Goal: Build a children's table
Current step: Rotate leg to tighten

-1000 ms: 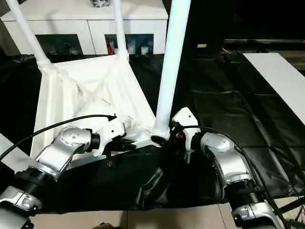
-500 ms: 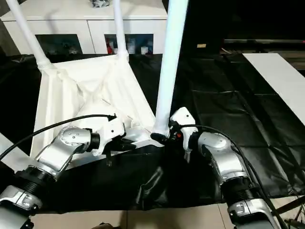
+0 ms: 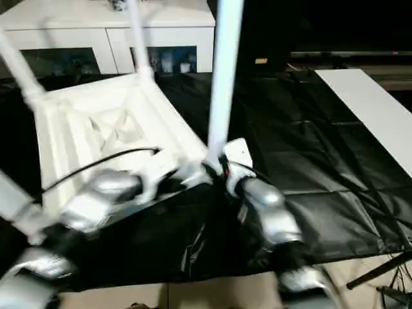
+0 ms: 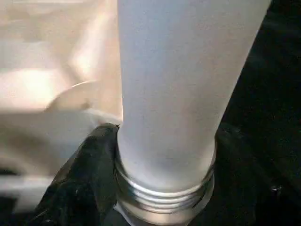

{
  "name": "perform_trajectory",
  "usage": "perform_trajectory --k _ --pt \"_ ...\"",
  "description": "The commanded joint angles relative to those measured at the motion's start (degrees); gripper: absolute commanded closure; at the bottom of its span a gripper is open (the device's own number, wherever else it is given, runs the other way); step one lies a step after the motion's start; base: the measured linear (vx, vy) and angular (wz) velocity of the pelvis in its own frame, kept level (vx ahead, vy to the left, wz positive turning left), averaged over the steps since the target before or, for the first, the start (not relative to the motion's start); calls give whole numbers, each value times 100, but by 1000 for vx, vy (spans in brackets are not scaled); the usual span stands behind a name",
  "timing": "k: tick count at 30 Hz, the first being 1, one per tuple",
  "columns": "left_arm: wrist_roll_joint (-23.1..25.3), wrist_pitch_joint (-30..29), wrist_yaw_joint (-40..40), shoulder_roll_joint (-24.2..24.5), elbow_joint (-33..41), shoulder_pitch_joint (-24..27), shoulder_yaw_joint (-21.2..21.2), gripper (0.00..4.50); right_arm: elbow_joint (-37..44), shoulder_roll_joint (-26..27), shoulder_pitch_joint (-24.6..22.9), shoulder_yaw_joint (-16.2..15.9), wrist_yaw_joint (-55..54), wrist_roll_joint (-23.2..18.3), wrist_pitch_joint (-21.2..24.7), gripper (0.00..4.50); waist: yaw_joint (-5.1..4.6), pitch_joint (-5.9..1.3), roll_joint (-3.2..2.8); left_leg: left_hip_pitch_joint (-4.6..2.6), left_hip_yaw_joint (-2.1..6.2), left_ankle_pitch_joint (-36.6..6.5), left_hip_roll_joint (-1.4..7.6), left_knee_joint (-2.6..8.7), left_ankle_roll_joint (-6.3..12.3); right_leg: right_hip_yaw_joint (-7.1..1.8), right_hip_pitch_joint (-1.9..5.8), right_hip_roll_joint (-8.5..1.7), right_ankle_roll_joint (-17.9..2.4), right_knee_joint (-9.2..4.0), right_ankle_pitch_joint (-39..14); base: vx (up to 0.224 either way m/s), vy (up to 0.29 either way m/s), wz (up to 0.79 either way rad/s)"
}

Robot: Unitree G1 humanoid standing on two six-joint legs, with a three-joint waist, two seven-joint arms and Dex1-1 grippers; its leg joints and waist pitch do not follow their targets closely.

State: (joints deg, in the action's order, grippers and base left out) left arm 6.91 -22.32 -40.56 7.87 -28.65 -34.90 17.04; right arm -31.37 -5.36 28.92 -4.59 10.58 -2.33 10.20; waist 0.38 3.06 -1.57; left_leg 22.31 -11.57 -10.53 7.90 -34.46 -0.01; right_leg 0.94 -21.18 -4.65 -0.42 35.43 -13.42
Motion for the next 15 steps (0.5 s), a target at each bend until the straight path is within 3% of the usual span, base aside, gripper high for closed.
perform_trajectory --k 1,2,4,5,8,10,13,15 --pt "-94 -54 466 -316 -163 -32 -75 450 -335 37 43 179 -654 199 255 178 -2 -324 108 -176 277 -1653 504 508 -58 -222 9 -426 -1166 -522 -1340 0 0 0" --pt "34 -38 1076 -672 -473 -263 -129 450 -570 311 232 308 -1204 165 291 178 15 -334 99 -165 260 -1438 504 502 19 -220 29 -419 -1191 -510 -1003 0 0 0" --pt "128 51 1391 -840 -680 -379 -116 450 -730 466 338 291 -1469 223 264 178 47 -358 104 -198 240 -1230 505 482 111 -213 34 -408 -1234 -501 -627 0 0 0" --pt "166 92 1432 -856 -718 -395 -87 450 -772 496 359 238 -1432 262 244 178 73 -375 115 -143 240 -917 499 461 248 -203 95 -424 -1258 -452 -218 0 0 0" --pt "203 170 1420 -833 -691 -376 -50 450 -740 534 357 189 -1305 264 177 178 143 -395 129 -109 217 -349 493 396 633 -183 127 -444 -1298 -375 549 0 0 0" --pt "258 285 1268 -678 -523 -275 3 450 -461 488 293 133 -968 214 -73 122 155 -378 118 -114 217 -537 499 402 680 -184 127 -465 -1301 -415 271 0 0 0" --pt "302 333 1100 -462 -293 -130 26 450 -44 342 211 160 -853 206 -174 86 154 -370 117 -103 229 -655 520 422 631 -179 125 -442 -1225 -425 -31 0 0 0" --pt "319 368 995 -356 -167 -50 53 450 172 272 149 223 -817 141 -106 74 95 -380 111 -76 259 -666 524 441 596 -159 148 -431 -1216 -413 -99 0 0 0"
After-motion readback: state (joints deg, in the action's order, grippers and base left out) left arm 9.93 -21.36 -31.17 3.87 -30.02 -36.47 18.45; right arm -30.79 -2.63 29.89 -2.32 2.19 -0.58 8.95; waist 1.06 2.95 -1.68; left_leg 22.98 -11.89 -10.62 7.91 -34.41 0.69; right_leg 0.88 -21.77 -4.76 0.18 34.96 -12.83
